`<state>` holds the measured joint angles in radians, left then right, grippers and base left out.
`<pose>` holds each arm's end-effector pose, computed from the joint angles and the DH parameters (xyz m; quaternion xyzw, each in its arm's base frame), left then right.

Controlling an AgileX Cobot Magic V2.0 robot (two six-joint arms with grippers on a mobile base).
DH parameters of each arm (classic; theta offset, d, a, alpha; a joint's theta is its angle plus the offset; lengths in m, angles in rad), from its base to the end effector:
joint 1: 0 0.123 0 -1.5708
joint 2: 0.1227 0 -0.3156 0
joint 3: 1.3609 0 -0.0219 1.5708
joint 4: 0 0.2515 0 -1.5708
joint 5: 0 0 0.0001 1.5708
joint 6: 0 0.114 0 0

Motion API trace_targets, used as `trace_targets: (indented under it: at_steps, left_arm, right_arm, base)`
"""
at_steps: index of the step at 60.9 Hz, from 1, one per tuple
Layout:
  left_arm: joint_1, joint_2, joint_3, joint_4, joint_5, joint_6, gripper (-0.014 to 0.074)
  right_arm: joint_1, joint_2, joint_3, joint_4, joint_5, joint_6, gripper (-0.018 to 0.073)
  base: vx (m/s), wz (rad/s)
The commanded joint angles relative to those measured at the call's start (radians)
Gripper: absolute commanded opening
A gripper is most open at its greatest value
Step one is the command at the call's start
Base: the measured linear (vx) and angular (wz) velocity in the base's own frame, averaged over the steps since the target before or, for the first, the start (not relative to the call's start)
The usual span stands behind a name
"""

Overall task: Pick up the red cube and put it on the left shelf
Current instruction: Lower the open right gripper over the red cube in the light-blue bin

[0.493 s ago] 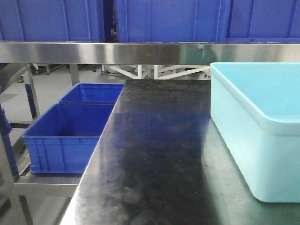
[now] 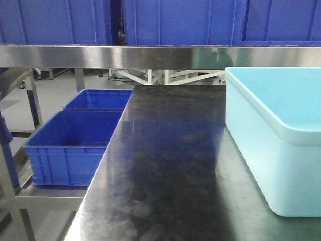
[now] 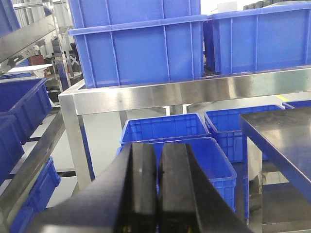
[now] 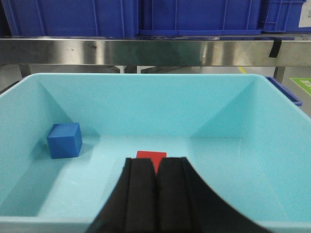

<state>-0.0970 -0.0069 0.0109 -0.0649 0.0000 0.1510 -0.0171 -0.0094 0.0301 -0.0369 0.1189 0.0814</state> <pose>0.0487 -0.0047 0.2116 0.0619 0.6743 -0.0040 0.7359 0.0497 -0.0014 0.1912 0.0239 0.7250 0.0079 0.6883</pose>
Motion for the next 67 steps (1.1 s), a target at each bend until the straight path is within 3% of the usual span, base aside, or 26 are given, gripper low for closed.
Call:
trace_targets:
  at_steps: [1,34,55,67]
  left_arm:
    - [-0.006,0.008,0.022,-0.002,-0.084,0.002,0.0106]
    - [-0.006,0.008,0.022,-0.002,-0.084,0.002,0.0106]
    - [-0.006,0.008,0.022,-0.002,-0.084,0.002,0.0106]
    - [-0.006,0.008,0.022,-0.002,-0.084,0.002,0.0106]
  right_arm:
    - [0.003,-0.016,-0.025,0.0,-0.084,-0.006,0.0057]
    - [0.003,-0.016,-0.025,0.0,-0.097,-0.006,0.0057]
    - [0.003,-0.015,-0.025,0.0,-0.241,-0.006,0.0057]
    - [0.003,0.078,-0.065,0.0,-0.23,-0.006,0.0057]
  base:
    - [0.0,0.0]
    - [0.0,0.0]
    - [0.0,0.0]
    - [0.0,0.0]
